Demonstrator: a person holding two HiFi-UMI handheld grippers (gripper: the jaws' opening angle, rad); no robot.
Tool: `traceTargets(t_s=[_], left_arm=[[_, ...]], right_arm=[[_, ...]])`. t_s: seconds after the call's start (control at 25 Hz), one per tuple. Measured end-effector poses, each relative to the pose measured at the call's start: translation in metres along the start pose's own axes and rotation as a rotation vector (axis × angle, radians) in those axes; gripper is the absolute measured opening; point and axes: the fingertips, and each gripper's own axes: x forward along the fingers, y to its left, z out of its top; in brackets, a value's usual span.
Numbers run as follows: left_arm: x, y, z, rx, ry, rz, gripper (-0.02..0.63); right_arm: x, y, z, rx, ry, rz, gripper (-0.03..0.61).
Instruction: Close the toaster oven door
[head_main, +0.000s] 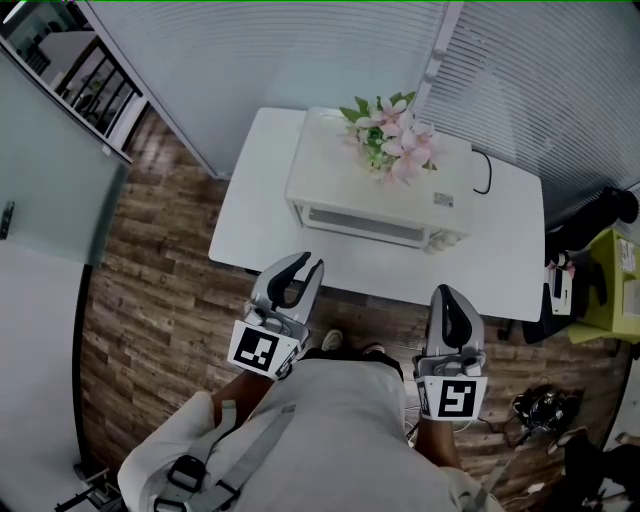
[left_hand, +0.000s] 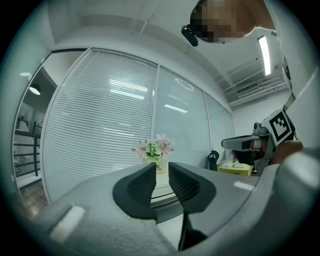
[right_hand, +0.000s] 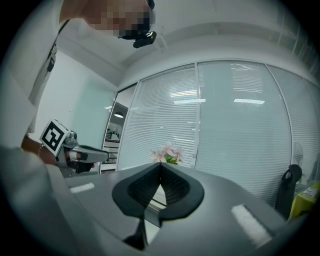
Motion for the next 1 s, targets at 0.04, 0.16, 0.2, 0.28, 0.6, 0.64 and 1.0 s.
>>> traceTargets(t_s=[0.04, 0.16, 0.2, 0.28, 0.6, 0.64, 1.0], left_arm=[[-0.0007, -0.0007, 0.0004, 0.000, 0.000, 0.000, 0.078], [-0.0017, -0.0024, 0.0010, 0.001, 0.001, 0.000, 0.078], [-0.0017, -0.0026, 0.0012, -0.001, 0.000, 0.000, 0.078], [-0.0017, -0.0027, 0.0018, -0.002, -0.003, -0.001, 0.078], [-0.0015, -0.0022, 0.0049, -0.020, -0.007, -0.004, 0.078], [-0.0015, -0.0019, 0.0053, -0.019, -0.008, -0.003, 0.078], [0.0000, -0.0042, 0.0054, -0.017, -0.008, -0.003, 0.078]], right_arm=[[-0.0004, 0.0003, -0.0004, -0.002, 0.003, 0.001, 0.005], [-0.0013, 0.0010, -0.0006, -0.008, 0.008, 0.006, 0.005], [-0.0015, 0.0013, -0.0004, -0.009, 0.008, 0.007, 0.005], [-0.0016, 0.0016, 0.0000, -0.009, 0.008, 0.006, 0.005], [-0.0008, 0.0026, 0.0031, 0.014, 0.009, -0.001, 0.005], [-0.0002, 0.0030, 0.0042, 0.019, 0.007, -0.002, 0.005], [-0.0025, 0.0000, -0.0010, -0.013, 0.010, 0.007, 0.005]])
